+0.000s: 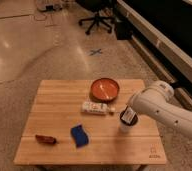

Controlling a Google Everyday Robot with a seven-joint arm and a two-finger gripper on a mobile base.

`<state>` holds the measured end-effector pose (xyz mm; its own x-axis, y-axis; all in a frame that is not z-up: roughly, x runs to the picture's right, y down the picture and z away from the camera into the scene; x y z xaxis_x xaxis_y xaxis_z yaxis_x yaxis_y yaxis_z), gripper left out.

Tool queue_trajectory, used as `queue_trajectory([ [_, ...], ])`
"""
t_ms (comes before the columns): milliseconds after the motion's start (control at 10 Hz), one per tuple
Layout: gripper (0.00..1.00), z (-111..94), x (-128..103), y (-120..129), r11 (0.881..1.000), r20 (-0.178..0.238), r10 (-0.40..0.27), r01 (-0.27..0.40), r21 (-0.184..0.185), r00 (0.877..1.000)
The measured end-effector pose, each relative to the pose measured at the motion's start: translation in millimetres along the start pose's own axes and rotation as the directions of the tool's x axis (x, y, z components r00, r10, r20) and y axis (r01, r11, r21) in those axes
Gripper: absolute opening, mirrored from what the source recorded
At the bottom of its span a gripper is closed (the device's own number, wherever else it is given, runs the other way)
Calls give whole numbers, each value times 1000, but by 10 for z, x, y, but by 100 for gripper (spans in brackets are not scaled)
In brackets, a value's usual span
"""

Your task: Place the eraser in the ceramic cup

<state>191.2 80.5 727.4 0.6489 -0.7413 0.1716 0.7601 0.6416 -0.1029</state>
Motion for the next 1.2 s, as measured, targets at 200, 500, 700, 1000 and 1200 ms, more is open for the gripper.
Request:
queue_trajectory([
  [200, 78, 38, 19, -15, 1000, -6, -8, 8, -11, 1000],
  [500, 78, 51, -40, -99, 1000, -4, -26, 26, -12, 1000],
  [700, 78, 23, -126, -199, 999, 2, -42, 42, 0, 999],
  [1000, 78, -4, -206, -305, 998, 11, -53, 53, 15, 999],
  [1200, 78, -7, -199, -288, 999, 10, -50, 50, 14, 999],
])
